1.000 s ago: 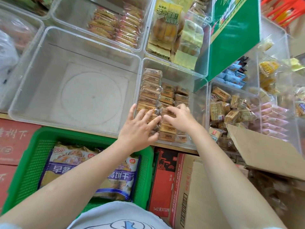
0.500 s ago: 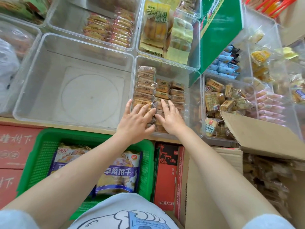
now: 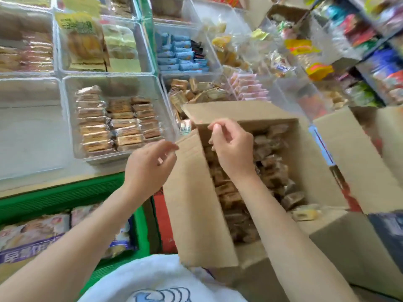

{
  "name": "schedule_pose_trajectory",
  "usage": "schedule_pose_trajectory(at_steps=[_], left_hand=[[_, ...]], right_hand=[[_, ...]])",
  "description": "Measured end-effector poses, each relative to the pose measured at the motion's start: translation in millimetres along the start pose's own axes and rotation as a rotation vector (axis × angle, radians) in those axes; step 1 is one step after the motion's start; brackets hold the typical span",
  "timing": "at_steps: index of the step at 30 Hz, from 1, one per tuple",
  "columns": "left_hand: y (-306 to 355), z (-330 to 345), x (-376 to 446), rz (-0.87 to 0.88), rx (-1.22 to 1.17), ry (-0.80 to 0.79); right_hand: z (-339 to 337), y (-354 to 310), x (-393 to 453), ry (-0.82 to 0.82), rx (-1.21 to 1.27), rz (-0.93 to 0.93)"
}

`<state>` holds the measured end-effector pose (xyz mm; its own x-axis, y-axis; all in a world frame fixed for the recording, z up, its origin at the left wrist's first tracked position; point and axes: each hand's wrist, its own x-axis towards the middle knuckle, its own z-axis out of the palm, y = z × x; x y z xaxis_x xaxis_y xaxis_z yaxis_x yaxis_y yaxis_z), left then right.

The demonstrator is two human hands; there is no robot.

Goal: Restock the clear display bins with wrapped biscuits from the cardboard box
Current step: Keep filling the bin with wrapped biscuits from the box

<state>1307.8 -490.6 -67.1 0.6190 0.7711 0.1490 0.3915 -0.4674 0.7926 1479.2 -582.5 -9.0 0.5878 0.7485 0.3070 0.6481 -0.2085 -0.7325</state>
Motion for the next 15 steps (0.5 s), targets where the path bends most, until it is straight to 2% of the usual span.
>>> schedule_pose_trajectory(at_steps=[2, 4, 7, 10, 13, 15], left_hand=[[45, 24, -1, 0.117, 0.007, -0.003], [78, 53, -1, 0.226, 0.057, -0.036], [97, 97, -2, 0.243, 0.144, -0.141], [93, 124, -1, 0.217, 0.348, -0.148], [89, 126, 3, 0.183, 0.379, -0.117], [89, 123, 2, 0.190, 0.408, -0.125]], right_hand=[[-39, 29, -10, 0.061, -0.054, 0.095], [-68, 59, -19, -0.018, -0.156, 0.222], [-95, 97, -30, -0.339, -0.309, 0.393], [-102, 127, -32, -0.620, -0.401, 0.412], [-87, 152, -23, -0.825, -0.466, 0.424], [-69, 165, -16, -0.904, -0.501, 0.424]])
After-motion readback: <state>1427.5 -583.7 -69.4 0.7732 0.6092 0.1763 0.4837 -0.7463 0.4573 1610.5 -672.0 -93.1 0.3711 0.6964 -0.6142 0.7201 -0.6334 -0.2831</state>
